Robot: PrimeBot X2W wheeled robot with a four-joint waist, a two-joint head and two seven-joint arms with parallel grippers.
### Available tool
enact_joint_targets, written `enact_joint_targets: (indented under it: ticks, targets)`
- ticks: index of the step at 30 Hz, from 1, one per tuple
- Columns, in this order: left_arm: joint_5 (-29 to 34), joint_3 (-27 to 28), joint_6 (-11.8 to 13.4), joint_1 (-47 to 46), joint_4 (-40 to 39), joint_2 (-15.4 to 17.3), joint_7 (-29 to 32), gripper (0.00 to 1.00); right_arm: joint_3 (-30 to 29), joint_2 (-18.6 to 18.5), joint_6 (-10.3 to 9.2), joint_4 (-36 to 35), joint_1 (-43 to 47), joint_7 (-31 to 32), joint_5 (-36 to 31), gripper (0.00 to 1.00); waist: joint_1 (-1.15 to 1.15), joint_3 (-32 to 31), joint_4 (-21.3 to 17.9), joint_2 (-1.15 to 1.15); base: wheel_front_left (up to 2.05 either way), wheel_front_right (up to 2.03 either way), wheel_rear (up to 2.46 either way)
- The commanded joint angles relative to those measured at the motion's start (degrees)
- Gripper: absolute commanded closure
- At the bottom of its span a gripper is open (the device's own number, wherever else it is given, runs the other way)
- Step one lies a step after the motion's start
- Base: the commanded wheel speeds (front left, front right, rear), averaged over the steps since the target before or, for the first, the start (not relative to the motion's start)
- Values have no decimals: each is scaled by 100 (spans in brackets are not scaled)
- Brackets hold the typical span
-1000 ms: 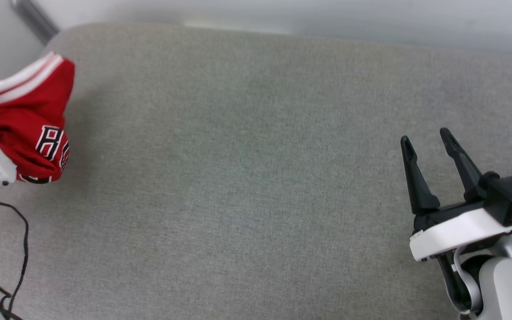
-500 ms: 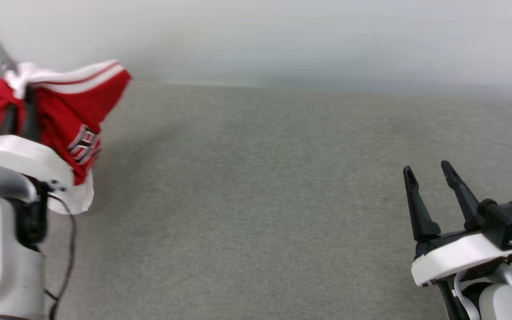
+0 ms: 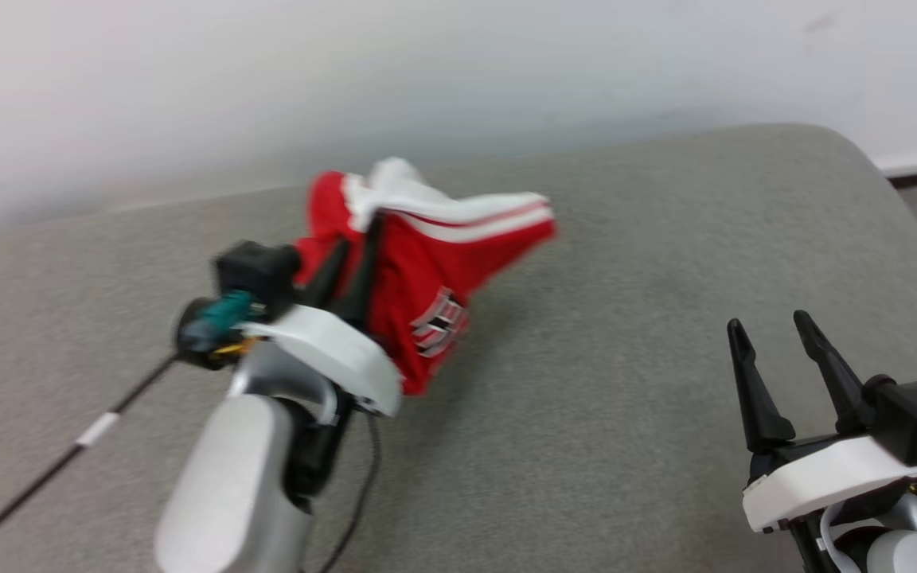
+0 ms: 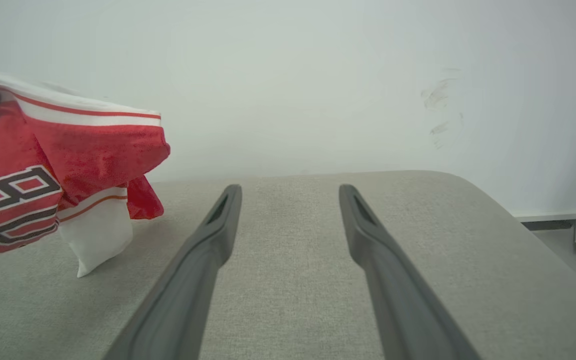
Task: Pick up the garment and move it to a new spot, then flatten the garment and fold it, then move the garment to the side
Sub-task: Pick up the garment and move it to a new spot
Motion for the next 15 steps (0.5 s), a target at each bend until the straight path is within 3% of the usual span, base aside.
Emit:
enact_joint_targets:
  ticks: [1,8,15]
  targets:
    - [24,-143,-39,17,7,-45,-40,100,-27,20,-2,-26,25,4,41,0,1,162,-365,0,0,0,0]
    - [80,-1308,-180,323,359,-205,227,100,-108,37,-2,13,84,-122,178,0,1,573,-596,0,0,0,0]
    - [46,-1958,-213,772,839,-153,358,100,-158,39,-2,85,-72,-272,299,0,1,818,-413,0,0,0,0]
